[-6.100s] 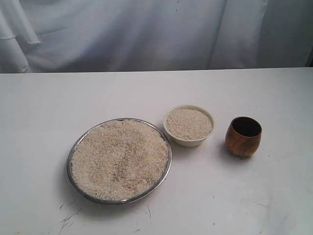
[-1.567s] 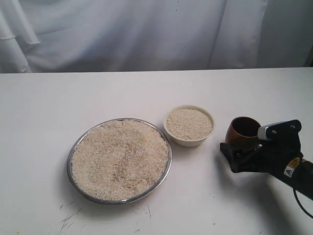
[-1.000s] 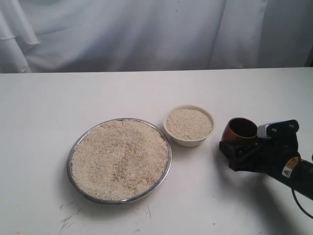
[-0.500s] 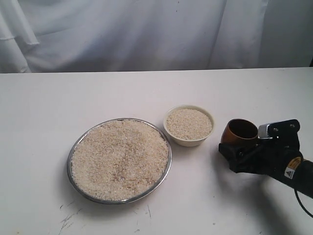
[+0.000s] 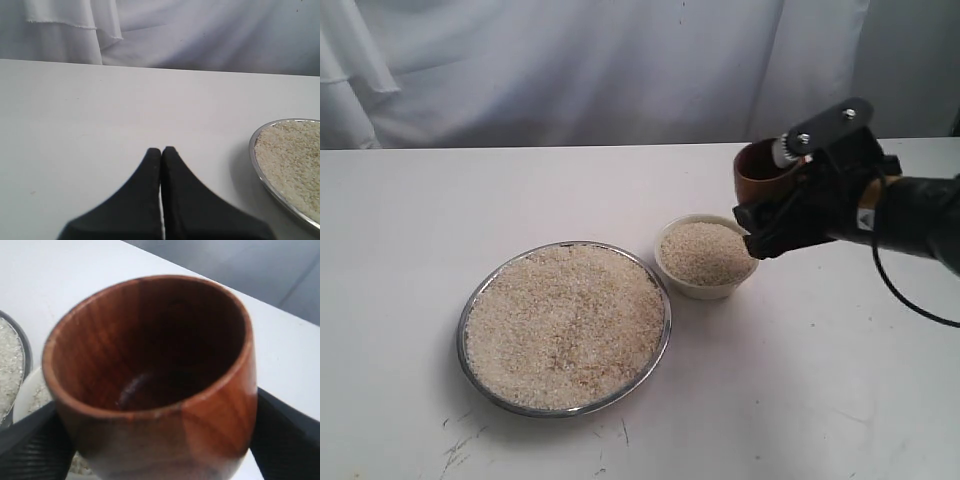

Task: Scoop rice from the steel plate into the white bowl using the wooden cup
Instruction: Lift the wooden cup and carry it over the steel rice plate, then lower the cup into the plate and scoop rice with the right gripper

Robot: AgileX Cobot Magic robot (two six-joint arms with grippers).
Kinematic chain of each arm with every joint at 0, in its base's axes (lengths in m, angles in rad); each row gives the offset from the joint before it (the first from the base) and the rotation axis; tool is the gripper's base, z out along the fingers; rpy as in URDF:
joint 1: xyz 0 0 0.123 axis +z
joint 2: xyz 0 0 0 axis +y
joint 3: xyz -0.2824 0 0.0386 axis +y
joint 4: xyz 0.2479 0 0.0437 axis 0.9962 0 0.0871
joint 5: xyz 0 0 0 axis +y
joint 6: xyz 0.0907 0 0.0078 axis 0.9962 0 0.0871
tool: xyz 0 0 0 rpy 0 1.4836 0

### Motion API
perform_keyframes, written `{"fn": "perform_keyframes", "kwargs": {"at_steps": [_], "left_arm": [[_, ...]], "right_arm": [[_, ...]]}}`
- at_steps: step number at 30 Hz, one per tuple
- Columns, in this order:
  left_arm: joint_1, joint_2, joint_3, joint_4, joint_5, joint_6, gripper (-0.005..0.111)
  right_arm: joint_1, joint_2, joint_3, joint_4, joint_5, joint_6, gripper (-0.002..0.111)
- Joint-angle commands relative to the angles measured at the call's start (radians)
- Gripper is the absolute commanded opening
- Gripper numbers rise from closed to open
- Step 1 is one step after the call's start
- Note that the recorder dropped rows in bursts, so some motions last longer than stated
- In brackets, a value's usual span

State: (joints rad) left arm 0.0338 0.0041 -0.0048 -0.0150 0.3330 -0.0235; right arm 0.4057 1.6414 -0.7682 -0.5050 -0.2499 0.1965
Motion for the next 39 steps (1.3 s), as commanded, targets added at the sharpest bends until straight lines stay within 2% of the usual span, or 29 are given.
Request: {"fn": "perform_keyframes", "kwargs": {"at_steps": [1, 9, 15, 26, 33, 39], "left_arm": [[-0.003, -0.004, 0.005, 0.001, -0.014, 0.0, 0.0], [-0.003, -0.004, 0.005, 0.001, -0.014, 0.0, 0.0], [-0.003, -0.004, 0.005, 0.001, -0.014, 0.0, 0.0], [-0.003, -0.004, 0.005, 0.001, -0.014, 0.0, 0.0], [-0.003, -0.004, 0.005, 0.001, -0.014, 0.0, 0.0], [-0.003, -0.004, 0.005, 0.001, -0.014, 0.0, 0.0]], "right_arm": [[0.12, -0.008, -0.147, -0.004, 0.241, -0.126, 0.0], [0.282, 0.019, -0.383, -0.042, 0.492, -0.369, 0.0], [0.369, 0.119, -0.503, -0.294, 0.626, -0.384, 0.0], [0.51, 0.293, -0.527, -0.651, 0.719, -0.382, 0.0], [0.564, 0.35, -0.527, -0.808, 0.754, -0.365, 0.0], [0.584, 0.412, -0.527, -1.018, 0.834, -0.363, 0.0]]}}
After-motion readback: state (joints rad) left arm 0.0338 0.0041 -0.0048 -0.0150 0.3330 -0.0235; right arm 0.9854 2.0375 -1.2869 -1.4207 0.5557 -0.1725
